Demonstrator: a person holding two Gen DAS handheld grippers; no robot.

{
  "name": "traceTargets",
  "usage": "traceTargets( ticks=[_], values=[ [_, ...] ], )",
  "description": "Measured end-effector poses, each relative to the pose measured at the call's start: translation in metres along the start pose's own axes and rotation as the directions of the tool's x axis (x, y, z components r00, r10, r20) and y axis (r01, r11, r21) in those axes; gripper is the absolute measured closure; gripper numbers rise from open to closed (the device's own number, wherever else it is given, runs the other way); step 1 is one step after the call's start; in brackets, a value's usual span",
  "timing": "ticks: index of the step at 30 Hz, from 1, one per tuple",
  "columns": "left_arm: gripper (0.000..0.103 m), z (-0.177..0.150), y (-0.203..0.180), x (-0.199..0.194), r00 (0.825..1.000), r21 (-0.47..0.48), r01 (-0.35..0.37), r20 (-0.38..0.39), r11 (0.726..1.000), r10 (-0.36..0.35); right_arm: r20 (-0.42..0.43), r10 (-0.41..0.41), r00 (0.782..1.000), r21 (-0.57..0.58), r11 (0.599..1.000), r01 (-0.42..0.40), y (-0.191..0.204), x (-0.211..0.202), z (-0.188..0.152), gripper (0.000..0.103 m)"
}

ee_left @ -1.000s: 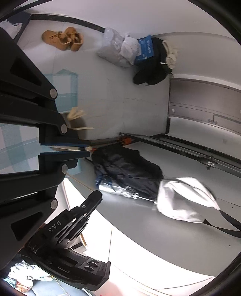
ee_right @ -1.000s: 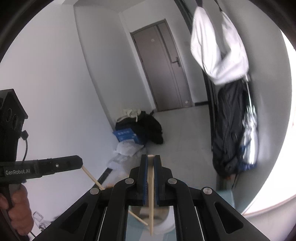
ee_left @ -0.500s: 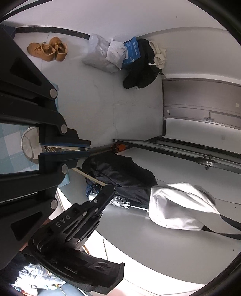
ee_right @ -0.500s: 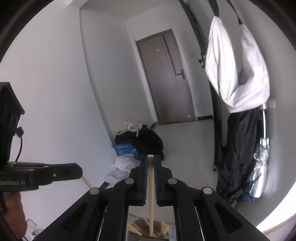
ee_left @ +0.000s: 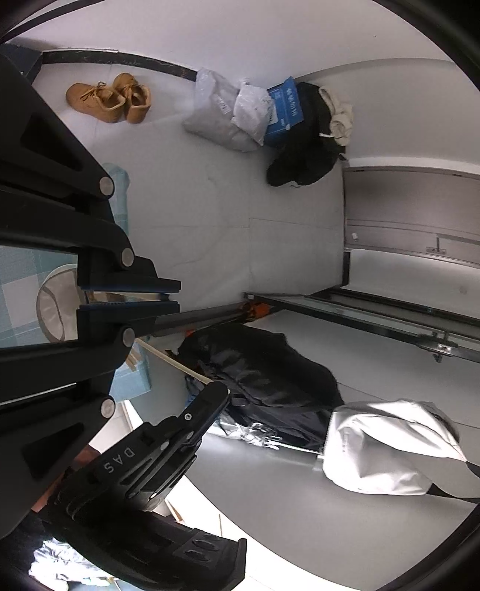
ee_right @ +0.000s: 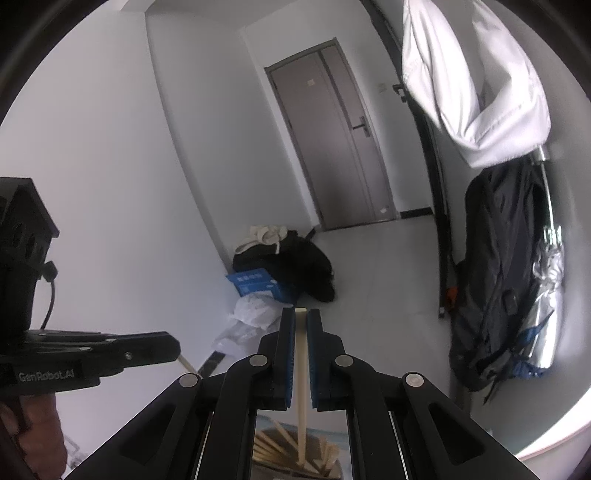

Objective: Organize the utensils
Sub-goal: 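Open both tools to drop the chopsticks into the holder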

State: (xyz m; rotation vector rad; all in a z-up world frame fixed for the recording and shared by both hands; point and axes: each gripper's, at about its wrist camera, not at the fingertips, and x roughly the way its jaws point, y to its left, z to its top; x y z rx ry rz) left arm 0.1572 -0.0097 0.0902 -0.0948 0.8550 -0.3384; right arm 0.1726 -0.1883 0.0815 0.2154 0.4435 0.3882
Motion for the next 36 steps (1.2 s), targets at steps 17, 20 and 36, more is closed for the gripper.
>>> traceTargets(
  ticks=[17, 20, 36],
  values=[
    [0.099, -0.039, 0.004, 0.032, 0.999, 0.008, 0.006, -0.048, 1.0, -0.006, -0.164, 0.025, 0.986, -0.034, 0.999, -0.031, 0.003, 0.001, -0.072, 0.094],
    [0.082, -0.039, 0.001, 0.019, 1.0, -0.003, -0.008, -0.012, 1.0, 0.008, -0.139, 0.038, 0.99, -0.017, 0.999, -0.041, 0.002, -0.015, -0.072, 0.091],
    [0.039, -0.057, -0.019, -0.056, 0.969, -0.018, -0.125, 0.21, 0.992, 0.126, 0.019, -0.027, 0.999, -0.038, 0.999, 0.028, 0.016, -0.119, -0.048, 0.053]
  ],
)
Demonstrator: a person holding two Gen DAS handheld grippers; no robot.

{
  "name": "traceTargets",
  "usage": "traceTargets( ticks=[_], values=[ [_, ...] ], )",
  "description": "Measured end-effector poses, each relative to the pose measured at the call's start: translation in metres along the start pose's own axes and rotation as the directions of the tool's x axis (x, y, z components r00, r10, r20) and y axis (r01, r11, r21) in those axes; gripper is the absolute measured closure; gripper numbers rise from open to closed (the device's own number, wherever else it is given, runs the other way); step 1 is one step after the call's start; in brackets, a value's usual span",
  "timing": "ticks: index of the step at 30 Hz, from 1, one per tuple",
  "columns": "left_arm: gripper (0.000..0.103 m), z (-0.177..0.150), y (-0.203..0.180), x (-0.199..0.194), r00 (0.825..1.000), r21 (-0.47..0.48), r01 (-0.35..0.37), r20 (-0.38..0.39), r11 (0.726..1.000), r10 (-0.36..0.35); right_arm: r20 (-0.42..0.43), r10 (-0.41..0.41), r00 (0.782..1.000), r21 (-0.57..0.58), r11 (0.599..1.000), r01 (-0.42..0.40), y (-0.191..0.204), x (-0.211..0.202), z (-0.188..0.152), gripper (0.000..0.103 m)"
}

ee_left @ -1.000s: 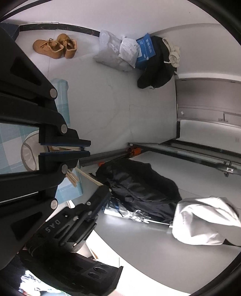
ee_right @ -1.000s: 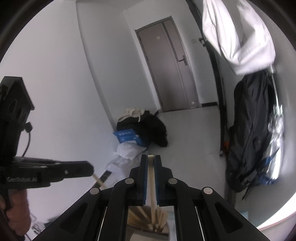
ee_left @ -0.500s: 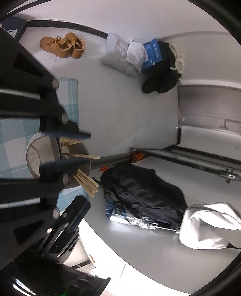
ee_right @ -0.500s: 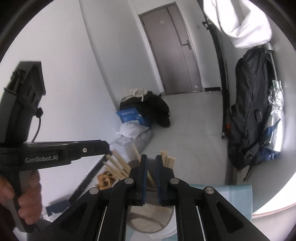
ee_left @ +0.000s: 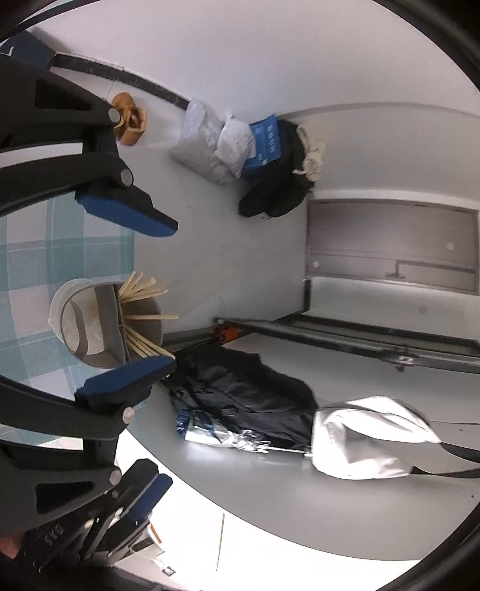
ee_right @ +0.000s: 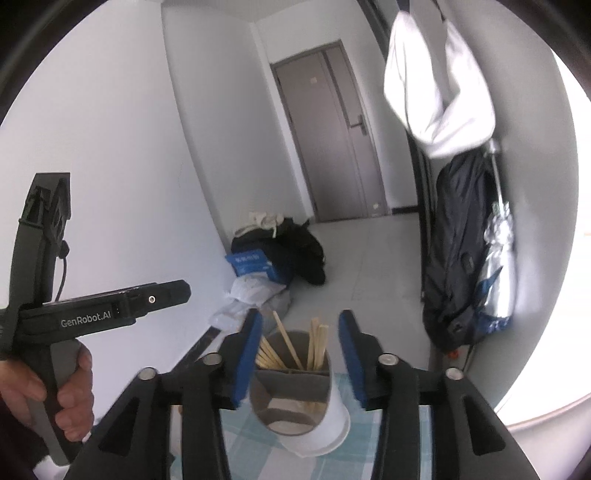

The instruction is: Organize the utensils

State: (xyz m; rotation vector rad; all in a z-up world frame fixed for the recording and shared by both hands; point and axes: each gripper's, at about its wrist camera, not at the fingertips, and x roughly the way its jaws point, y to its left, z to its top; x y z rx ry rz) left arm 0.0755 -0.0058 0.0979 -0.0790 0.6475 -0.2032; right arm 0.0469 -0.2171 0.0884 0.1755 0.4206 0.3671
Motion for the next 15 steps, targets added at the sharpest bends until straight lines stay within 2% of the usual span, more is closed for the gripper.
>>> traceTargets(
  ticks=[2, 5, 11, 15],
  values=[
    [0.033, 0.0, -0.002, -0.014, 0.999, 0.004, -0.012, 0.041, 1.0, 0.011, 0.034, -0.006, 0.999, -0.012, 1.0, 0.007, 0.005, -0.014, 0.003, 0.039],
    [0.021, -0.003, -0.001, -0.032, 0.995, -0.001, -0.04, 0.096, 0.999, 0.04, 0.099, -0.005, 0.995, -0.027, 1.0, 0.008, 0.014, -0.038, 0.005, 0.024],
    [0.007, -0.02, 0.003, -0.055, 0.976, -0.019, -0.09, 0.196, 0.996, 0.092, 0.158, -0.016, 0.987, -0.071, 0.997, 0.027, 0.029, -0.068, -0.006, 0.018],
    [0.004, -0.038, 0.005, -0.065, 0.963, -0.018, -0.12, 0.24, 0.993, 0.121, 0.179, -0.03, 0.983, -0.095, 0.994, 0.048, 0.035, -0.079, -0.025, 0.012]
  ],
)
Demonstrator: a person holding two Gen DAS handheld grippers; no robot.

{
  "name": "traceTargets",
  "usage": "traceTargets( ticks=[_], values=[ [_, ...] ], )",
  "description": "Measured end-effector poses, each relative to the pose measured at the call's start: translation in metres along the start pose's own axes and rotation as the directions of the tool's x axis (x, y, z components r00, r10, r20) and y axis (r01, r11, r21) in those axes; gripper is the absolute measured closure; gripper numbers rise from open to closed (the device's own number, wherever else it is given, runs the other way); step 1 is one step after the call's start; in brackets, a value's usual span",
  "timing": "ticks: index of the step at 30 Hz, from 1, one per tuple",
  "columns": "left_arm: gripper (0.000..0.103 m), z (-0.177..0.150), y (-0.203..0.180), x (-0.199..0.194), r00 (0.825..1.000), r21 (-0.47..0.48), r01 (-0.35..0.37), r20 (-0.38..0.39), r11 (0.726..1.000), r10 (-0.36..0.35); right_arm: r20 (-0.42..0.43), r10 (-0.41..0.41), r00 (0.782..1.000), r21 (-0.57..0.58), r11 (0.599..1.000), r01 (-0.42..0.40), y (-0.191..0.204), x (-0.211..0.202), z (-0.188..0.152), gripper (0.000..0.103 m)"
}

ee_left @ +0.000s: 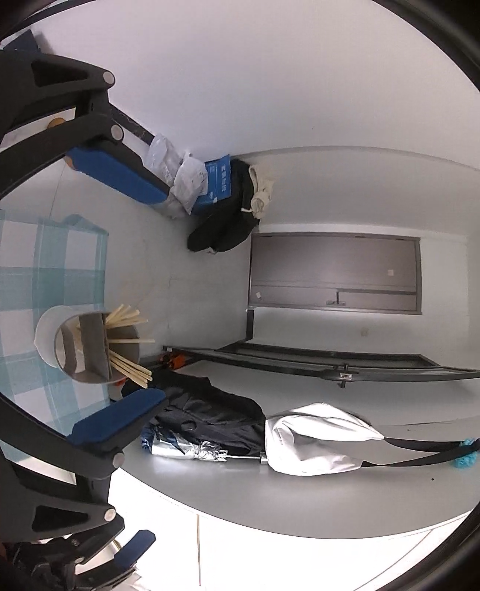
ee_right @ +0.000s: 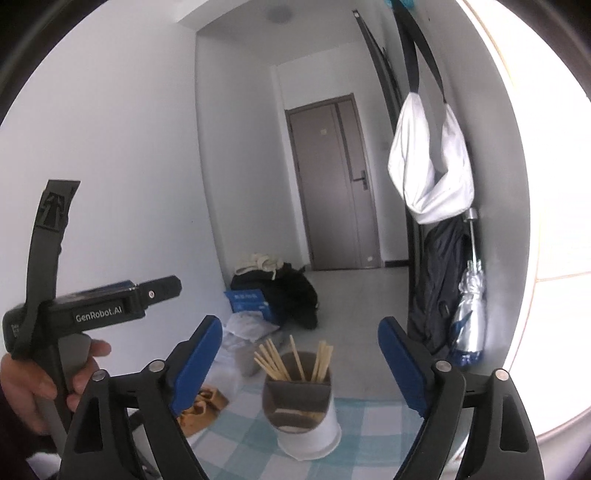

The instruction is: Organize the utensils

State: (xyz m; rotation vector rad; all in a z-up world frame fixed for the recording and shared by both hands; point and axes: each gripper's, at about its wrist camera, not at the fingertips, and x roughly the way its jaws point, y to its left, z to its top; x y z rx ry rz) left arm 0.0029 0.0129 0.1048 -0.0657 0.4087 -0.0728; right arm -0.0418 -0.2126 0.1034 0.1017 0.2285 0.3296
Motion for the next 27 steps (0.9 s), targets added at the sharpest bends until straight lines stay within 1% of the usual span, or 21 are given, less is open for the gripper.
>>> traceTargets(
  ticks=[4, 5, 7, 12, 16, 20, 23, 27],
  values=[
    [0.004, -0.014, 0.004, -0.004, 1.0, -0.006, -0.004, 0.006, 1.0, 0.004, 0.015, -0.011, 1.0, -0.017, 1.0, 0.011, 0.004, -0.011, -0.016, 0.01],
    [0.004, -0.018, 0.005, -0.003, 1.0, -0.008, -0.008, 0.007, 1.0, 0.008, 0.02, -0.018, 1.0, -0.023, 1.0, 0.018, 0.005, -0.013, -0.019, 0.007],
    [0.003, -0.025, 0.006, -0.004, 1.0, -0.007, -0.014, 0.006, 1.0, 0.014, 0.031, -0.028, 0.999, -0.04, 0.999, 0.029, 0.008, -0.016, -0.025, 0.005],
    [0.003, -0.043, 0.011, -0.004, 0.999, -0.017, -0.031, 0.012, 0.999, 0.031, 0.034, -0.039, 0.999, -0.068, 0.997, 0.041, 0.011, -0.018, -0.042, 0.004],
    [0.003, -0.058, 0.012, -0.002, 0.999, -0.016, -0.036, 0.01, 0.999, 0.036, 0.025, -0.064, 0.998, -0.079, 0.995, 0.065, 0.01, -0.016, -0.057, 0.003],
    [0.003, -0.076, 0.01, 0.001, 0.999, -0.008, -0.049, 0.014, 0.999, 0.049, 0.006, -0.068, 0.998, -0.059, 0.996, 0.068, 0.004, -0.013, -0.072, 0.003],
    [0.003, -0.087, 0.01, 0.008, 0.999, -0.022, -0.044, -0.007, 0.999, 0.044, -0.016, -0.067, 0.998, -0.055, 0.996, 0.066, 0.001, -0.01, -0.084, 0.003],
    [0.003, -0.099, 0.009, 0.016, 0.997, -0.015, -0.063, -0.036, 0.998, 0.063, -0.044, -0.072, 0.996, -0.044, 0.997, 0.07, -0.003, -0.005, -0.094, 0.003]
  ],
)
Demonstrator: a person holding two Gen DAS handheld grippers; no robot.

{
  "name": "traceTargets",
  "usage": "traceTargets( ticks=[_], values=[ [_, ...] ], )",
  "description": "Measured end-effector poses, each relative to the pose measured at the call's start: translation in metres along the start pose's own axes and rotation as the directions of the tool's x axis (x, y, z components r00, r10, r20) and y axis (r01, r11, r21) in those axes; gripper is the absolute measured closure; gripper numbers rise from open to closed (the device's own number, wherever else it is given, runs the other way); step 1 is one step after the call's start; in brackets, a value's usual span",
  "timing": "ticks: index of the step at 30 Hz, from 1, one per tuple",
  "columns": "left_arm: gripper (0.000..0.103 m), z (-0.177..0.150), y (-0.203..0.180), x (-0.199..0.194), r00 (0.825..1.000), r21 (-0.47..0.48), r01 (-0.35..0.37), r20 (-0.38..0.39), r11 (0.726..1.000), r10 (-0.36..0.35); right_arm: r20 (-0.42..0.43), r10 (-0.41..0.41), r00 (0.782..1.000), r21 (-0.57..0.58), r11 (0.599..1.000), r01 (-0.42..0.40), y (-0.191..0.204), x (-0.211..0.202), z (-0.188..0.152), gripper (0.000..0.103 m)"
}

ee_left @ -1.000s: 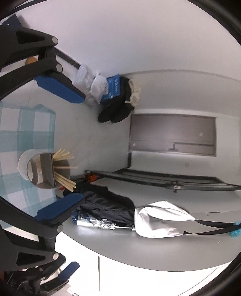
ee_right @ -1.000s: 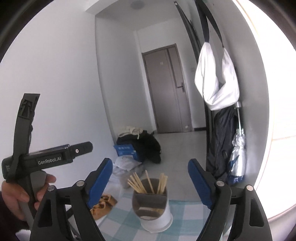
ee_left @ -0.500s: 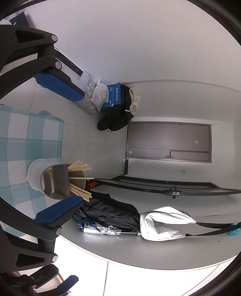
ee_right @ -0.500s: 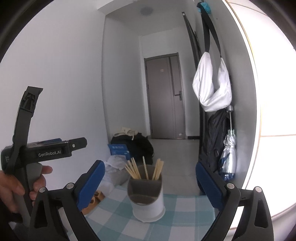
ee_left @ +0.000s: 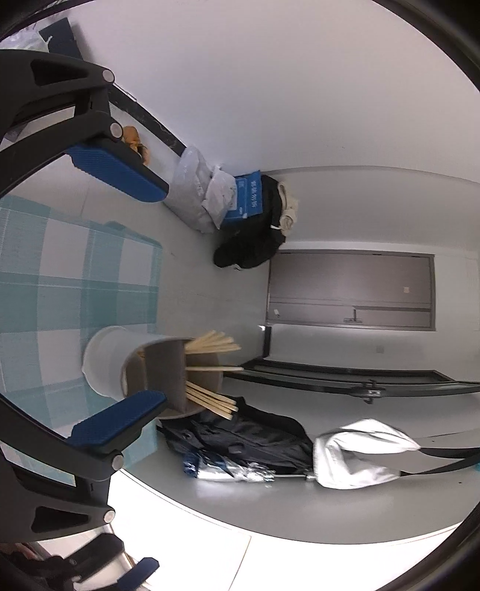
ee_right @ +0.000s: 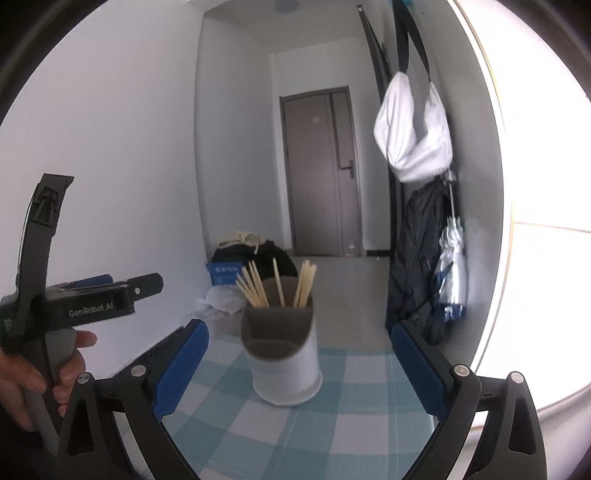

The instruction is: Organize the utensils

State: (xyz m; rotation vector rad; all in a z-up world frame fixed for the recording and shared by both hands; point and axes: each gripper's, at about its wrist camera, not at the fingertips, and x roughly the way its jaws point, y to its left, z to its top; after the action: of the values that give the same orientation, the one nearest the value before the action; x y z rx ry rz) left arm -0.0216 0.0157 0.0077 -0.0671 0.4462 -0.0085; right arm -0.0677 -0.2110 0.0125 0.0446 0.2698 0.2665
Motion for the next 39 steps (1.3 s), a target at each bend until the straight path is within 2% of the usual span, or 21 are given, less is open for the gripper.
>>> traceTargets(
  ticks=[11, 39],
  values=[
    [0.003, -0.007, 0.001, 0.008, 1.0, 0.014, -0.015, -0.014, 1.0, 0.015, -0.029, -0.021, 0.999, 0.036, 0.999, 0.022, -0.005, 0.006, -0.011, 0.003],
    [0.004, -0.014, -0.005, 0.006, 0.999, -0.002, 0.019, -0.049, 1.0, -0.019, -0.045, -0.064, 0.997, 0.053, 0.996, 0.066, -0.008, 0.001, -0.013, 0.003]
  ],
)
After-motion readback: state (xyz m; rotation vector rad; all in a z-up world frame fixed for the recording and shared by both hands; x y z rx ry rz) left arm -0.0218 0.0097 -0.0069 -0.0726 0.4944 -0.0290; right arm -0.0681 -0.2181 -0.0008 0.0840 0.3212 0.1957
